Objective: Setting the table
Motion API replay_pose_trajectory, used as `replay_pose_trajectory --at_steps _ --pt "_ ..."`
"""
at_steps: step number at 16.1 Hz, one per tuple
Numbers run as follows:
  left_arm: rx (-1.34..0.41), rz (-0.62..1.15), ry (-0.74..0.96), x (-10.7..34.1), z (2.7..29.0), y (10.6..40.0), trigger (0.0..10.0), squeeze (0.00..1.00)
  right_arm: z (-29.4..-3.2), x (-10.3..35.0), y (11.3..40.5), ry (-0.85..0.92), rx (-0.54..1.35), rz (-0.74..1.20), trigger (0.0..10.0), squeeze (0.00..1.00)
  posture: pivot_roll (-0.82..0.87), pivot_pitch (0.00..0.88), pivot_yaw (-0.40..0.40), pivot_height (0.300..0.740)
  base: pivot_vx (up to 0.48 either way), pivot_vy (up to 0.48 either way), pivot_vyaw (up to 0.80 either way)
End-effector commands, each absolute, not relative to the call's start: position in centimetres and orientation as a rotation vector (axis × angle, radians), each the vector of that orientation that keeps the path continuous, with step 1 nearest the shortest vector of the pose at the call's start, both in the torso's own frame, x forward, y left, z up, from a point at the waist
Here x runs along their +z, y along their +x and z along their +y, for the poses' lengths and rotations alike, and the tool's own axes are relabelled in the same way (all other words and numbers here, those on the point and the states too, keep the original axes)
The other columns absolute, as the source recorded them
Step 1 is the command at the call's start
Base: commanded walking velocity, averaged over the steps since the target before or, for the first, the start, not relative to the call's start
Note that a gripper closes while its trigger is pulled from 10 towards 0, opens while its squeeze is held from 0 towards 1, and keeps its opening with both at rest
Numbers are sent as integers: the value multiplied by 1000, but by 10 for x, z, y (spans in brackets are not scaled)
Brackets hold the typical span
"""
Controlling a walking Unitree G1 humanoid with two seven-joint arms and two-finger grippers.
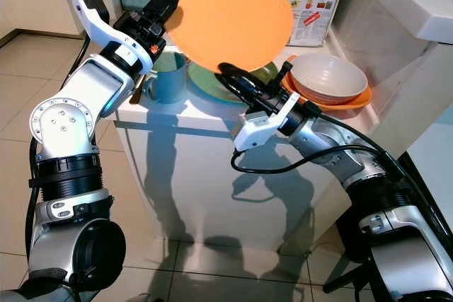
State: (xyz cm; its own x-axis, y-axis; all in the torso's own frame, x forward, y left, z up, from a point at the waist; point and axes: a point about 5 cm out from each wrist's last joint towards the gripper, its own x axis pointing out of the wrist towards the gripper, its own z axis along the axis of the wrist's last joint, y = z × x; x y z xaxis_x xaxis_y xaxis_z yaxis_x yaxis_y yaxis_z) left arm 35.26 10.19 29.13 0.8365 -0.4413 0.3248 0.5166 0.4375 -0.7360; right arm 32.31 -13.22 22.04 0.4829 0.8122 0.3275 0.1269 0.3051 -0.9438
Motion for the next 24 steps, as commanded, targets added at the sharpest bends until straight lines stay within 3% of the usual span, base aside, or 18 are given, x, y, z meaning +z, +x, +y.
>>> replay_pose_trajectory --at_steps 1,8,9,10,11,12,16,17,18,24 --pt "-613 -63 -943 290 97 352 0 0 -130 233 321 -1210 560 -1062 10000 0 -17 0 8 740 0 0 0" --pt "-606 -62 -951 291 97 353 0 0 -131 232 324 -1259 585 -1056 10000 0 -21 0 7 740 0 0 0" --pt "-605 -62 -952 291 97 354 0 0 -131 232 324 -1264 585 -1052 10000 51 -22 0 7 740 0 0 0" --pt "-605 -63 -952 291 98 354 0 0 -131 232 325 -1267 586 -1049 10000 392 -22 0 7 740 0 0 0" --pt "-602 -65 -952 291 98 354 0 0 -132 231 326 -1273 587 -1039 10000 804 -22 0 8 740 0 0 0" --pt "-599 -67 -951 291 99 355 0 0 -132 231 327 -1273 593 -1032 10000 1000 -22 0 7 740 0 0 0" --pt "-576 -76 -955 291 102 357 0 0 -133 231 325 -1254 608 -1042 10000 1000 -25 0 8 740 0 0 0" --pt "-567 -80 -958 292 103 359 0 0 -132 232 324 -1233 621 -1049 10000 812 -26 0 7 740 0 0 0" --pt "-557 -87 -964 292 104 360 0 0 -131 231 322 -1199 641 -1053 10000 0 -27 0 8 740 0 0 0" --pt "-474 -153 -1022 301 110 371 0 0 -123 212 305 -1008 784 -1011 10000 0 -29 0 12 740 0 0 0"
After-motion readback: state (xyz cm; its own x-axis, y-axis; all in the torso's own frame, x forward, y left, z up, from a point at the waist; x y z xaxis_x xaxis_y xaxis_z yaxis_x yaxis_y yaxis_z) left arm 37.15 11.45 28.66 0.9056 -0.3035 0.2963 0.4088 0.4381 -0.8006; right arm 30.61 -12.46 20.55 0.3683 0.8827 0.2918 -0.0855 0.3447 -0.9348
